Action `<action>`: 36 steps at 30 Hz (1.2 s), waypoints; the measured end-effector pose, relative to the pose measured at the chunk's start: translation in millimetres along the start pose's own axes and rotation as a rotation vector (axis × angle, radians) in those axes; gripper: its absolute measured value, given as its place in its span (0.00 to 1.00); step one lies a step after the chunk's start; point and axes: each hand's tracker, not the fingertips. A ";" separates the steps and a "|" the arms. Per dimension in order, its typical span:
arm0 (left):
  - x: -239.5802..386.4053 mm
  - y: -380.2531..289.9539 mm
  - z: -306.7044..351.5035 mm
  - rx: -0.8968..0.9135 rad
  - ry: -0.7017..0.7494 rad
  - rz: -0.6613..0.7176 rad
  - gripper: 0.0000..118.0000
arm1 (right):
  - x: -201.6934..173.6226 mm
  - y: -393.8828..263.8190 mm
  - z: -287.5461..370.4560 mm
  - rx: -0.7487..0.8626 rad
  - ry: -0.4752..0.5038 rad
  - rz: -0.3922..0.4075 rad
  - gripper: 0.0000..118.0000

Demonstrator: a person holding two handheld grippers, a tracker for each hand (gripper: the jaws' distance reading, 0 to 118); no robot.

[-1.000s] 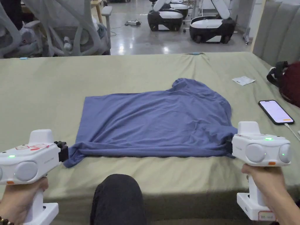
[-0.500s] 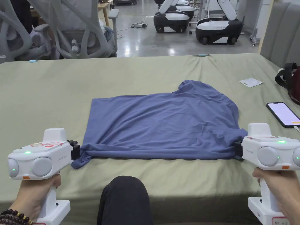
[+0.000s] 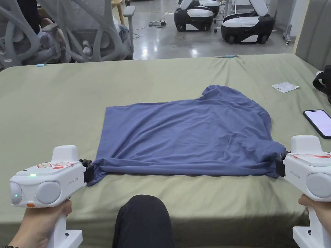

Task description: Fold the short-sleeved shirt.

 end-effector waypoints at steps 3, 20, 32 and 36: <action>-1.6 1.8 -4.2 0.000 -0.015 0.013 0.12 | -0.9 1.2 -1.1 -0.003 0.009 -0.007 0.00; -12.7 4.7 -57.6 -0.109 -0.042 0.011 0.03 | 1.5 1.1 -8.6 -0.027 0.013 -0.010 0.00; -12.0 16.1 -48.1 -0.070 -0.032 -0.009 0.03 | 9.4 18.0 -61.5 -0.070 0.037 -0.039 0.70; -12.6 14.1 -47.4 -0.073 -0.032 -0.001 0.03 | 13.5 10.4 -78.7 -0.167 0.011 -0.064 0.04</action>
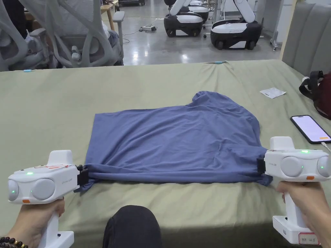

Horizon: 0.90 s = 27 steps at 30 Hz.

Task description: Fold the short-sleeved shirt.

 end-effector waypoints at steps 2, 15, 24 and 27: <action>0.5 -1.3 1.9 0.002 0.000 -0.004 0.03 | 4.3 -0.7 1.2 -0.021 0.057 -0.011 0.04; 3.6 52.5 17.3 0.093 -0.022 -0.076 0.03 | 8.1 77.5 37.4 0.162 0.083 -0.019 0.03; -3.1 120.4 -74.3 0.046 0.024 -0.062 0.03 | -13.4 175.5 -46.5 0.187 0.067 0.017 0.04; 1.0 125.0 -115.0 -0.008 0.038 -0.065 0.03 | -21.7 183.8 -91.9 0.162 0.040 0.055 0.04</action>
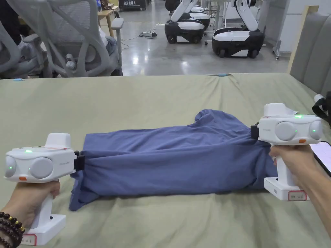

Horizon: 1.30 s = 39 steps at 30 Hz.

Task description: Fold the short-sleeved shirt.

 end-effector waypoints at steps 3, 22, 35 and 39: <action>2.0 -7.3 -30.3 -0.083 0.008 0.028 0.03 | -2.2 -7.0 -37.1 -0.039 -0.003 -0.006 0.04; 7.2 -28.3 19.5 -0.007 0.083 0.053 0.96 | 3.4 -37.4 -3.7 -0.037 -0.056 -0.011 0.76; 12.0 -78.0 104.0 0.043 0.060 0.093 0.00 | -9.3 -100.5 89.3 -0.001 -0.016 0.010 0.00; 4.9 -76.4 103.8 0.054 0.063 0.091 0.00 | -11.9 -104.0 94.4 -0.005 -0.001 0.019 0.00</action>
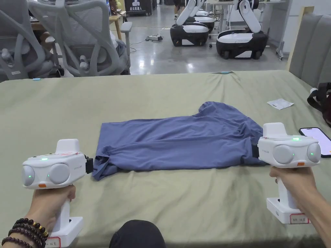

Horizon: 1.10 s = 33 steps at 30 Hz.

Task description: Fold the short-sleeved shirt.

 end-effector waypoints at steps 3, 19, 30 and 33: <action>-3.6 1.9 -12.2 -0.006 -0.012 0.021 0.24 | -0.3 -1.7 -0.3 -0.001 0.007 -0.005 0.00; 6.0 -6.3 -86.9 -0.183 0.009 -0.004 0.36 | 3.5 -5.8 -26.7 -0.053 0.005 0.007 0.00; 18.9 3.9 -83.9 -0.174 -0.033 -0.039 0.01 | 17.7 11.2 -52.2 -0.114 0.071 -0.024 0.99; 18.8 5.0 -83.8 -0.172 -0.037 -0.050 0.01 | 10.4 16.5 -63.6 -0.141 0.032 0.023 0.92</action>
